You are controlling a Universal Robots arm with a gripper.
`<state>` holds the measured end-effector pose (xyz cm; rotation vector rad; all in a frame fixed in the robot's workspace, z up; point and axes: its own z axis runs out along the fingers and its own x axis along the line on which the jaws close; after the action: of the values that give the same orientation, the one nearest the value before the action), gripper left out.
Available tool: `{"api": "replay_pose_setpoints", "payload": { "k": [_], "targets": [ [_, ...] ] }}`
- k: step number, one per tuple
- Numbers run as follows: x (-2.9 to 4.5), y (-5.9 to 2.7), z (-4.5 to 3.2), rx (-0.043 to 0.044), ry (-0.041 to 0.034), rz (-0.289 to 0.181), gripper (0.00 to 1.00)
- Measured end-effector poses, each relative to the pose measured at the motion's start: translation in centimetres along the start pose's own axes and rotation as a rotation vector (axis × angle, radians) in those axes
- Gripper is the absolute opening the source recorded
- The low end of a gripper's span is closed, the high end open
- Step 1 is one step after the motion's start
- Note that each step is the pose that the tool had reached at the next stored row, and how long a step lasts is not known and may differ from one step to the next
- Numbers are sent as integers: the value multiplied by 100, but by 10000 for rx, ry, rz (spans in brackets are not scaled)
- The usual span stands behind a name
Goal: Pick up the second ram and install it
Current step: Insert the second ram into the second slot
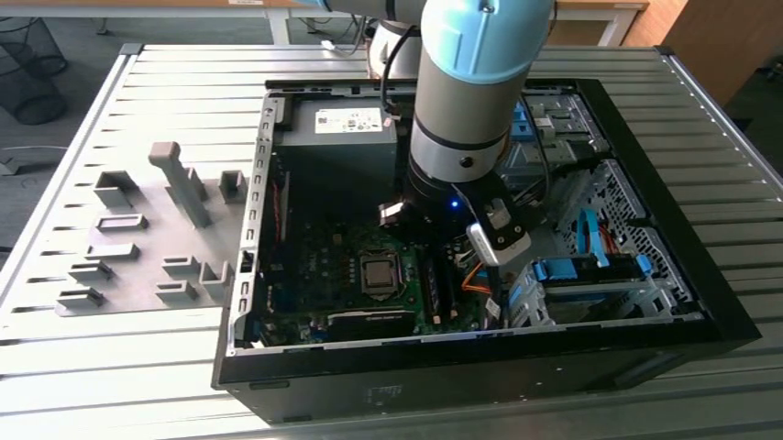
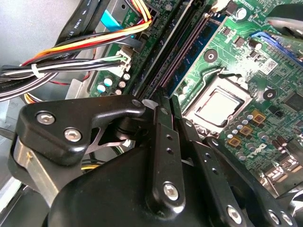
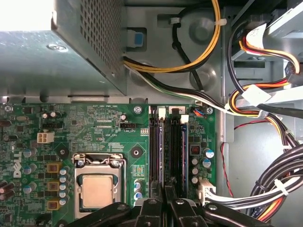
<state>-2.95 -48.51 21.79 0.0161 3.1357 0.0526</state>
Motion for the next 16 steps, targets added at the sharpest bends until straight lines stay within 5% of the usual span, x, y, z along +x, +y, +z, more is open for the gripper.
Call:
{"api": "replay_pose_setpoints", "payload": {
  "k": [16],
  "targets": [
    [-3,-4,10,-37,2,24,14]
  ]
}}
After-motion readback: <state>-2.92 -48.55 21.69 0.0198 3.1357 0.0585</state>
